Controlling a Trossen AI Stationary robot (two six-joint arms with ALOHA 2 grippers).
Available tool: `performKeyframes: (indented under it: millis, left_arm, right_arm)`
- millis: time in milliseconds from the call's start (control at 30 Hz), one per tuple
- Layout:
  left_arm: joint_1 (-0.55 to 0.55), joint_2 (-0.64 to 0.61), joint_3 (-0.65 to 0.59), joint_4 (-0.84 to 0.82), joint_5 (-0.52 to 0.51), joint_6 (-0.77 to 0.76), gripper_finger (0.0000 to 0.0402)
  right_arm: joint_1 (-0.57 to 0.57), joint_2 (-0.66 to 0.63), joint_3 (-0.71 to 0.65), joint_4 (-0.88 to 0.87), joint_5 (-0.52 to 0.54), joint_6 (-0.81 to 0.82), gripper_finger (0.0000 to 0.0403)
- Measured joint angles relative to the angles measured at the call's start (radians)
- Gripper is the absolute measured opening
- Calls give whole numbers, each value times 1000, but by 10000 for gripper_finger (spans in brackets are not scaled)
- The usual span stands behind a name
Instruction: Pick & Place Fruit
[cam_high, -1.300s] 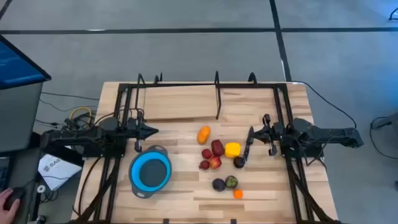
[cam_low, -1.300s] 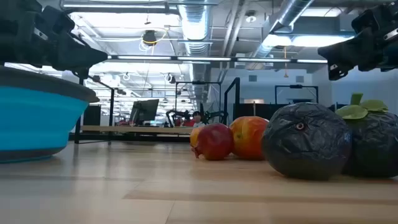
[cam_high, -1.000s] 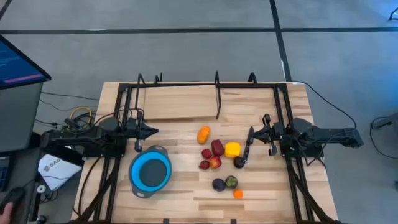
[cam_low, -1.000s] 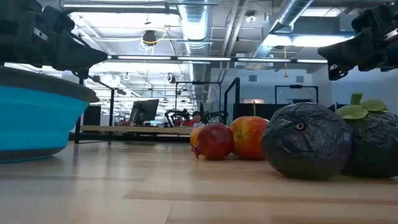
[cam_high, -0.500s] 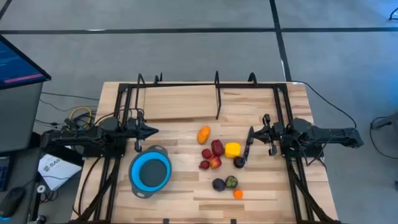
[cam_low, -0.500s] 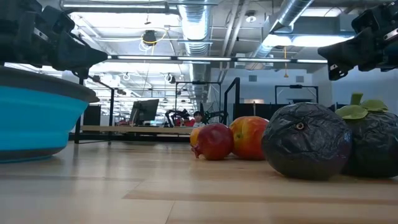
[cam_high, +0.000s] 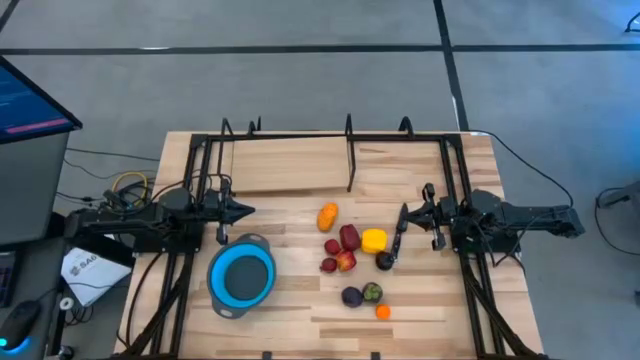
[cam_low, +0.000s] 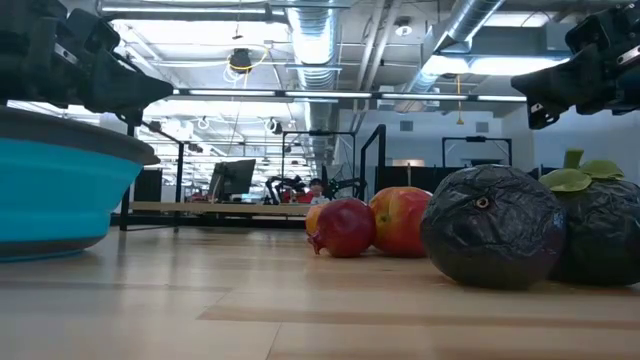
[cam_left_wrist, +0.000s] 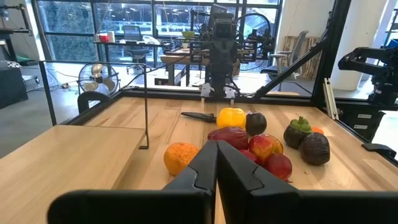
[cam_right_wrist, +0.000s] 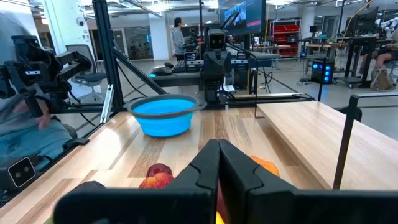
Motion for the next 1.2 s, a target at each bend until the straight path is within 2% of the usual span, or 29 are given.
performKeyframes:
  millis: [467, 700, 833, 933, 1000, 1200]
  left_arm:
    - [0, 0, 0, 28, 0, -9, 2]
    - [0, 0, 0, 154, -29, -263, 2]
    - [-7, 15, 0, 278, -38, -286, 2]
    - [-48, 80, 13, 331, -43, -223, 2]
    - [-89, 161, 54, 330, -93, -169, 1]
    - [-242, 513, 265, 266, -241, -44, 1]
  right_arm:
    - [0, 0, 0, 0, 0, 0, 1]
    - [0, 0, 0, 0, 0, 0, 1]
    - [0, 0, 0, 0, 0, 0, 1]
    - [0, 0, 0, 0, 0, 0, 1]
    - [0, 0, 0, 0, 0, 0, 1]
    - [0, 0, 0, 0, 0, 0, 1]
